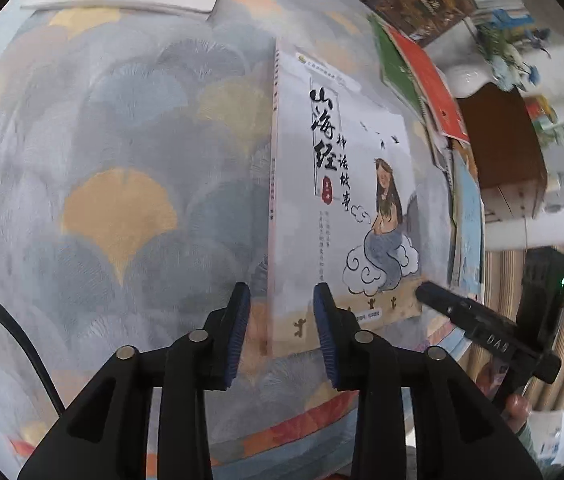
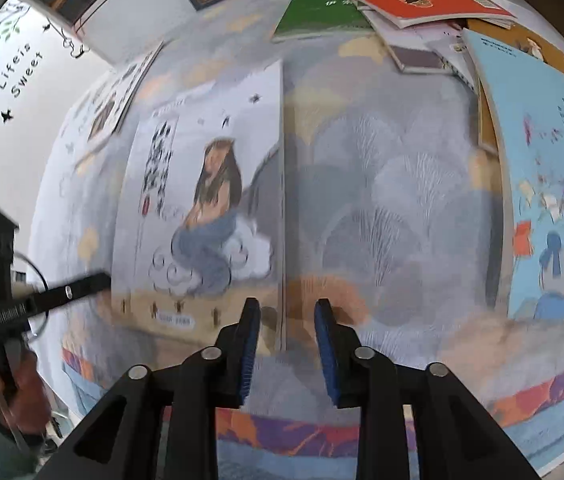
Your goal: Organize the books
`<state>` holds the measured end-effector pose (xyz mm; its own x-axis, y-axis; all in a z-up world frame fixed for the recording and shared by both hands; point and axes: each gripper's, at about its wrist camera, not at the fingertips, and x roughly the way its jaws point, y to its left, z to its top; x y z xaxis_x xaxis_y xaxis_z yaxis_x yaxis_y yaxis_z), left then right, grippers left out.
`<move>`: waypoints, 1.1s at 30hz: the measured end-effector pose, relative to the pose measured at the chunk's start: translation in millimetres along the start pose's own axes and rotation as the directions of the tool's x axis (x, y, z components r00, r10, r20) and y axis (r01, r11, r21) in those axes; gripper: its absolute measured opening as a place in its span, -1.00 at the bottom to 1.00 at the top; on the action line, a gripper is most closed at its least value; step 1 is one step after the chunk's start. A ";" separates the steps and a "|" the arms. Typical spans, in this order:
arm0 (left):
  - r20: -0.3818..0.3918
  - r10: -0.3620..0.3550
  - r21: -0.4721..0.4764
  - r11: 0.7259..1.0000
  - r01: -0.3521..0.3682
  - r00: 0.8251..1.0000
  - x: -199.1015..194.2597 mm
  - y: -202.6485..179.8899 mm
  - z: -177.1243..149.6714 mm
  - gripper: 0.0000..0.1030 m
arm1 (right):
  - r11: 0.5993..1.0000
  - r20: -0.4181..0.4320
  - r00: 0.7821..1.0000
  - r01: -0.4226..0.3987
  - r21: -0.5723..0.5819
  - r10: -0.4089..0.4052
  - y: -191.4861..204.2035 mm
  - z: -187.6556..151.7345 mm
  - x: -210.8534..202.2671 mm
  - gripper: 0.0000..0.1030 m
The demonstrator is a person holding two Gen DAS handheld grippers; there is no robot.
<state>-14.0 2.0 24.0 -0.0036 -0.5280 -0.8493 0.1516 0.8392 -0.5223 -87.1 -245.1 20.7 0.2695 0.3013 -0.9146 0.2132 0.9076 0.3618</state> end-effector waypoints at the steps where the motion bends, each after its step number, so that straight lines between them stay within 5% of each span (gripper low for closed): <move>1: 0.004 -0.004 -0.004 1.000 0.004 1.000 1.9 -2.9 -1.6 -0.20 | 1.000 0.000 1.000 -0.025 0.005 0.025 -1.5 2.7 -0.2 -0.15; 3: 0.020 -0.013 0.003 1.000 0.013 1.000 3.6 -8.5 -3.7 0.19 | 0.998 0.015 0.998 -0.067 0.012 0.067 -1.2 6.4 -0.9 -0.03; 5: 0.042 0.029 0.017 0.999 -0.030 0.999 6.4 -18.2 -5.8 0.21 | 0.997 0.015 0.997 -0.074 -0.009 0.074 4.2 8.4 0.6 -0.03; 7: 0.068 0.057 0.036 0.998 -0.059 0.996 9.0 -23.4 -8.8 0.17 | 0.999 0.030 0.999 -0.031 -0.043 0.032 9.3 5.7 0.9 -0.09; 8: 0.088 0.073 0.039 0.996 -0.077 0.993 8.7 -24.7 -11.3 0.11 | 0.998 0.031 0.999 -0.024 -0.056 0.026 12.0 3.4 1.8 -0.29; 12: 0.123 0.119 0.071 0.989 -0.129 0.985 7.8 -26.6 -17.3 -0.41 | 0.996 0.060 0.998 -0.009 -0.086 0.014 10.2 -7.1 2.3 -0.64; 16: 0.145 0.135 0.088 0.985 -0.148 0.980 4.3 -27.9 -20.2 -0.45 | 0.996 0.091 0.996 -0.010 -0.089 0.018 7.5 -16.1 2.2 -0.65; 18: 0.155 0.087 0.062 0.993 -0.097 0.984 -4.6 -26.7 -20.2 -0.45 | 0.995 0.096 0.995 -0.001 -0.104 0.011 8.0 -14.9 2.1 -0.65; 20: 0.190 -0.077 0.041 0.997 0.070 0.979 -23.6 -28.4 -20.1 -0.45 | 0.996 0.099 0.995 -0.015 -0.089 0.024 5.3 -12.7 3.1 -0.65; 21: 0.208 -0.196 0.034 0.981 0.193 0.958 -36.1 -29.5 -19.0 -0.45 | 0.997 0.100 0.994 -0.033 -0.072 0.040 2.7 -13.1 3.1 -0.65; 23: 0.222 -0.293 0.046 0.956 0.290 0.930 -45.5 -35.0 -16.9 -0.45 | 0.997 0.101 0.992 -0.076 -0.033 0.079 -3.0 -13.1 4.0 -0.65; 27: 0.195 -0.136 0.076 0.989 0.123 0.971 -23.9 -41.6 -12.5 -0.46 | 0.997 0.099 0.992 -0.076 -0.023 0.078 -4.2 -14.7 2.2 -0.65; 33: 0.174 -0.105 0.028 0.994 0.102 0.979 -5.8 -25.9 -8.7 -0.73 | 0.997 0.106 0.992 -0.072 -0.016 0.073 -2.3 -15.7 2.0 -0.65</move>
<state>-26.5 -15.6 41.8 0.1521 -0.6279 -0.7633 0.1778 0.7770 -0.6038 -101.8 -241.9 15.2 0.3825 0.3340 -0.8615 0.1783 0.8882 0.4235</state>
